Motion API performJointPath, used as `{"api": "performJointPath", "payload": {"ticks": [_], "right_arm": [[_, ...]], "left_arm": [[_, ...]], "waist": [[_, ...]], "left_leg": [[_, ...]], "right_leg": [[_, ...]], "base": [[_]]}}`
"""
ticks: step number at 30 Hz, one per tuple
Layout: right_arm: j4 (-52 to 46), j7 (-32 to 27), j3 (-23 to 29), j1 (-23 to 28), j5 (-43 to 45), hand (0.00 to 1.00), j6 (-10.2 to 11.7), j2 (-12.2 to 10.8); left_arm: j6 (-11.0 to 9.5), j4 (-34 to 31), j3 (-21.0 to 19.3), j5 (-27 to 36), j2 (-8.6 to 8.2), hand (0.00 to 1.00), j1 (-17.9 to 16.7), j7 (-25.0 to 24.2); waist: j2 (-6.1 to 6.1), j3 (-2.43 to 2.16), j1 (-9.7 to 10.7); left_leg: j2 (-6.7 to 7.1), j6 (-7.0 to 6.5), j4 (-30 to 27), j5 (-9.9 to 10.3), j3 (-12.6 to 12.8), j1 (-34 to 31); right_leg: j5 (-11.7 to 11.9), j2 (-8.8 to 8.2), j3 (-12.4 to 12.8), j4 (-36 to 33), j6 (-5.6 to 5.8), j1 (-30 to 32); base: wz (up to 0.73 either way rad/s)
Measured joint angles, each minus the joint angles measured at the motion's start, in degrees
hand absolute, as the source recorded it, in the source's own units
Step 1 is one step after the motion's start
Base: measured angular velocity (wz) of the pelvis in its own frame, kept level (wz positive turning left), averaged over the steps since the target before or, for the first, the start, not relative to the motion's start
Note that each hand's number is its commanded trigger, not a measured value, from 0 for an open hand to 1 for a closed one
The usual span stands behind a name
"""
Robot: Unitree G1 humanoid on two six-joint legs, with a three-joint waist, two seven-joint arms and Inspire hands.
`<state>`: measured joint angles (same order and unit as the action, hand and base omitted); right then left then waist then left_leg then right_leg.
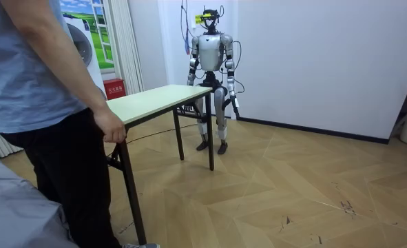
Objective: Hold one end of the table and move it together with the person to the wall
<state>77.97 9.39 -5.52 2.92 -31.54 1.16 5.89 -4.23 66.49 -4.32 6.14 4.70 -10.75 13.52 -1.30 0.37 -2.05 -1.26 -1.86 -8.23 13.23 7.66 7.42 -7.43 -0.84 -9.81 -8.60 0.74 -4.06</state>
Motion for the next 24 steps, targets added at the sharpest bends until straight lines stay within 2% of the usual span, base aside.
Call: {"api": "performJointPath", "payload": {"ticks": [9, 14, 16, 19, 24], "right_arm": [[0.0, 0.0, 0.0, 0.0, -0.4, 0.0, 0.0, 0.0], [-0.2, 0.6, 0.0, 0.0, -4.4, 0.0, 0.0, 0.0], [-0.2, 1.8, 0.0, 0.1, -4.8, 0.0, 0.0, 0.1], [-0.3, 4.5, 0.0, 0.0, -7.3, 0.0, 0.0, 0.2], [-6.0, 8.7, 0.5, 1.2, -9.0, 0.0, -0.4, 1.7]], "left_arm": [[0.0, 0.0, 0.0, 0.0, 0.01, 0.0, 0.1, 0.0], [0.1, -0.2, 0.1, 1.2, 0.01, 0.0, 0.0, -0.6], [0.1, -0.2, 0.2, 3.5, 0.0, 0.0, 0.0, -1.5], [0.2, -0.3, 0.2, 10.2, 0.11, 0.0, 0.1, -5.0], [1.8, -3.7, 1.9, 20.1, 1.24, 0.0, -0.1, -14.0]], "waist": [[-0.07, -0.07, 0.1], [0.08, -0.09, 0.0], [0.33, -0.15, 0.0], [0.82, -0.17, 0.0], [1.67, -0.2, 0.2]], "left_leg": [[0.01, 0.0, 0.0, 0.0, 0.0, 0.0], [-0.01, 0.0, 0.0, 0.0, 0.0, -0.1], [-0.01, 0.0, 0.0, 0.0, 0.0, -0.3], [-0.03, 0.0, -0.1, 0.0, 0.0, -0.5], [-0.04, 0.0, -0.6, 0.0, -0.4, -1.6]], "right_leg": [[0.0, -0.03, -0.3, 0.0, 0.0, 0.0], [0.0, -0.03, -0.3, 0.0, 0.0, 0.1], [0.0, -0.03, -0.2, 0.0, -0.01, 0.2], [0.0, -0.03, 0.1, 0.0, -0.01, 0.3], [0.1, -0.22, -1.0, 0.0, -0.09, 0.9]], "base": [[0.0], [0.0], [0.0], [0.0], [0.06]]}}
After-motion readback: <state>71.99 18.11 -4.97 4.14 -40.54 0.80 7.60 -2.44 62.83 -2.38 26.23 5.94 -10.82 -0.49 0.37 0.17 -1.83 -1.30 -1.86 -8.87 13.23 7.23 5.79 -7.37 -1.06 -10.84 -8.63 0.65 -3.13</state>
